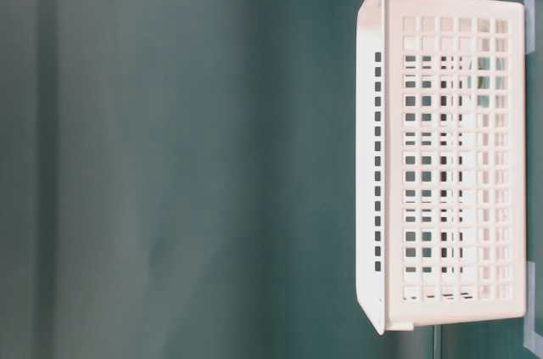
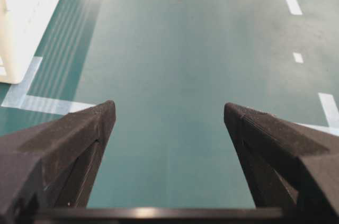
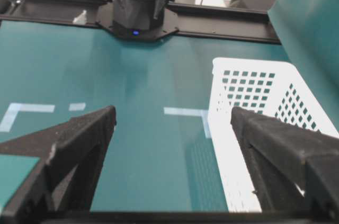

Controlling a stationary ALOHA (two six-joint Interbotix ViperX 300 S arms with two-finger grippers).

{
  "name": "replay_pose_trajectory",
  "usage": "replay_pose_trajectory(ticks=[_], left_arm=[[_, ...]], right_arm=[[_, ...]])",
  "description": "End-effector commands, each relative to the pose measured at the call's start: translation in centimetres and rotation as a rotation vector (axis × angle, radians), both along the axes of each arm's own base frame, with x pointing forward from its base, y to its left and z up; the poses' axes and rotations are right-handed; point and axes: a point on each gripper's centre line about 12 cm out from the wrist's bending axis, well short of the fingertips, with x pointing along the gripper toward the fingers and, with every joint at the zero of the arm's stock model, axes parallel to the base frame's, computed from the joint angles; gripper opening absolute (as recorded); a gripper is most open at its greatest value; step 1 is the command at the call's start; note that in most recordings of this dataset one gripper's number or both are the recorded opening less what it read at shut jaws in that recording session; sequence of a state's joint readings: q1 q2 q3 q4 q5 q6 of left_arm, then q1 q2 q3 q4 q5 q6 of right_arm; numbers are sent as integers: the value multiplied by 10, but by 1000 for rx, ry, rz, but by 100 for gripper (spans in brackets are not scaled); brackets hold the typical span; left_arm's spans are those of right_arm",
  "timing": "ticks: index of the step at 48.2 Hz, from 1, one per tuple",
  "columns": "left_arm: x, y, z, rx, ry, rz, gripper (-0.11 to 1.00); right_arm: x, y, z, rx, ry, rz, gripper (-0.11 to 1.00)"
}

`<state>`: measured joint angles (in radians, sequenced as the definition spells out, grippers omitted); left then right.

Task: Put the tape into the white basket.

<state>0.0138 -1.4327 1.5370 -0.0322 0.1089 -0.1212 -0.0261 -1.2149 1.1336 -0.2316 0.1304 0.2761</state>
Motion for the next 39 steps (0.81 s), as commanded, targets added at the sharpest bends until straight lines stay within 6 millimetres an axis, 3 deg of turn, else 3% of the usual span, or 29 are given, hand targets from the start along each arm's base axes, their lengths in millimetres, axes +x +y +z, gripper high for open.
replay_pose_trajectory(ticks=[1,39], left_arm=[[1,1,5,5,-12,4,68],[1,1,5,5,-12,4,68]], right_arm=[[-4,0,-1,0,-14,1,98],[-13,0,-99,61,210,-10,98]])
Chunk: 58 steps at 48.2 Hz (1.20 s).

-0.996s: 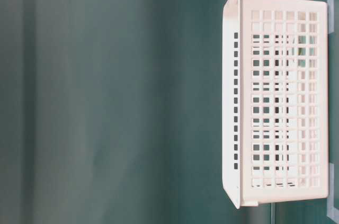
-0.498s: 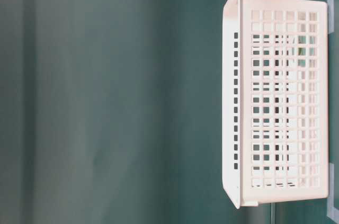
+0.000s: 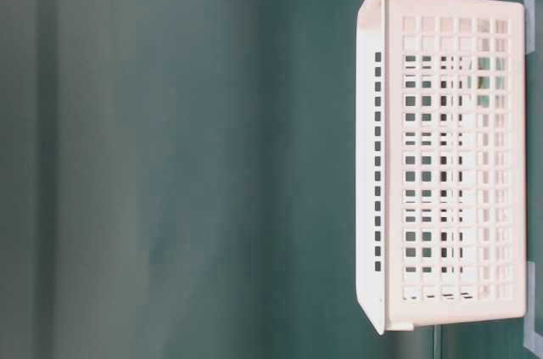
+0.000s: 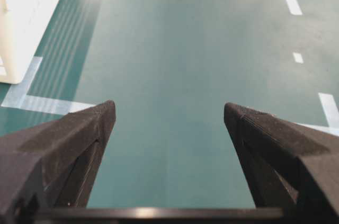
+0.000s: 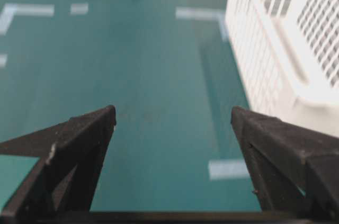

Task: Put the tape into the white basket.

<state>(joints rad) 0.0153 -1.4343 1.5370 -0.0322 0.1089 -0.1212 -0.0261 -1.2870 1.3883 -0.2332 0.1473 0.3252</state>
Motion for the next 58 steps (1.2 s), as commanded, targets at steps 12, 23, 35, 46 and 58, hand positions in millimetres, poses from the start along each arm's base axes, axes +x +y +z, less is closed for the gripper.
replay_pose_trajectory(ticks=[12,23,35,46,58], left_arm=[[1,0,5,5,-12,3,68],[1,0,4,5,-11,3,68],[1,0,4,5,-11,3,68],[1,0,4,5,-11,3,68],[1,0,4,5,-11,3,68]], right_arm=[[1,0,-11,13,39,-1,98],[0,0,-17,12,56,-2,98],[-2,0,-25,11,76,-3,98],[-2,1,-33,18,75,7,98],[-5,4,-47,25,41,28,98]])
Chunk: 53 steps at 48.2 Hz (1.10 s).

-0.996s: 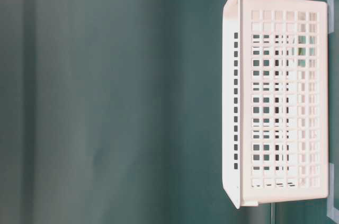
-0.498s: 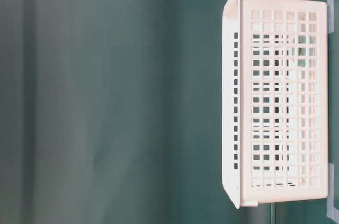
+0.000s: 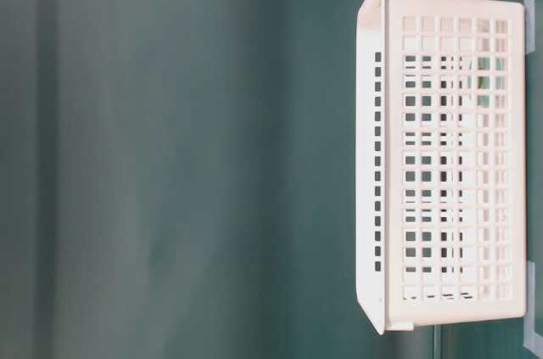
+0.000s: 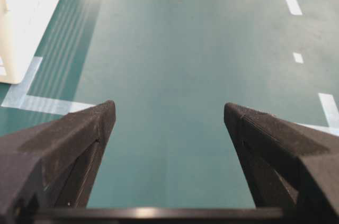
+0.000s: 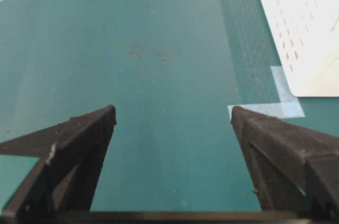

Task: Put the tape into the white basket.

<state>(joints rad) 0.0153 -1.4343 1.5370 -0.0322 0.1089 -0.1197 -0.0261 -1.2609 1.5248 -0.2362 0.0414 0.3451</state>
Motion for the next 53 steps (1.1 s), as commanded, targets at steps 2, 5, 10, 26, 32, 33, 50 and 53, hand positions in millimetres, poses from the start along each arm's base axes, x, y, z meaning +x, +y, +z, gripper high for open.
replay_pose_trajectory(ticks=[2,5,10,26,32,33,50,53], left_arm=[[1,0,4,3,-11,3,68],[1,0,4,3,-11,3,68],[1,0,4,3,-11,3,68],[1,0,4,3,-11,3,68],[1,0,4,3,-11,3,68],[1,0,4,3,-11,3,68],[1,0,4,3,-11,3,68],[1,0,4,3,-11,3,68]], right_arm=[[1,2,-1,4,-23,13,98],[0,2,-4,5,-30,16,98],[0,3,-5,6,-36,20,98],[0,3,-5,6,-36,20,98],[0,3,-5,6,-35,20,98],[0,2,-4,6,-38,19,98],[0,2,-5,6,-36,19,98],[0,3,-5,6,-35,20,98]])
